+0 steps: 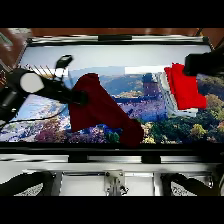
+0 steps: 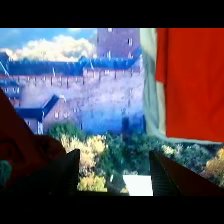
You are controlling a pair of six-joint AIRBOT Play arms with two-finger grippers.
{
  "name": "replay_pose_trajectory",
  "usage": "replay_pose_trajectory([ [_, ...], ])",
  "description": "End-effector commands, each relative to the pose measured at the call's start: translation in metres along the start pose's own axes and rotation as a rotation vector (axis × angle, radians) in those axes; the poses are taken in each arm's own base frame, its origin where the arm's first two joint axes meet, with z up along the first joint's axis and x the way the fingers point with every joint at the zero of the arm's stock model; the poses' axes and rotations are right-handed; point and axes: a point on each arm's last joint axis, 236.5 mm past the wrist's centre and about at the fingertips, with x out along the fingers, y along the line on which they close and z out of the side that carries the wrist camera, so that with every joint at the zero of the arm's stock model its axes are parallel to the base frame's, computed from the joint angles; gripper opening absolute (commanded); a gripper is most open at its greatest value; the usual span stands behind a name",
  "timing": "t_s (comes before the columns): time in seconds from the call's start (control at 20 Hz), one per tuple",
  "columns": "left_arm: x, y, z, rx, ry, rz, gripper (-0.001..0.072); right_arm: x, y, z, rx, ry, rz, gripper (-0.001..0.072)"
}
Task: Fold the shirts.
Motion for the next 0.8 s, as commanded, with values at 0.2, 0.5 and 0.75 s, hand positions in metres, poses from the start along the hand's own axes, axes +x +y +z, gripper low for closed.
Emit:
replay_pose_trajectory([
  [0.2, 0.053, 0.095, -0.118, -0.433, 0.158, -0.145, 0.0677, 0.134, 0.070, -0.106, 0.038, 0.424, 0.301, 0.0539],
  [0.5, 0.111, 0.108, -0.120, -0.552, 0.140, -0.148, 0.0676, 0.149, 0.069, -0.133, 0.052, 0.500, 0.296, 0.0539],
  [0.75, 0.130, 0.110, -0.121, -0.570, 0.150, -0.145, 0.0675, 0.149, 0.070, -0.134, 0.056, 0.504, 0.295, 0.0539],
])
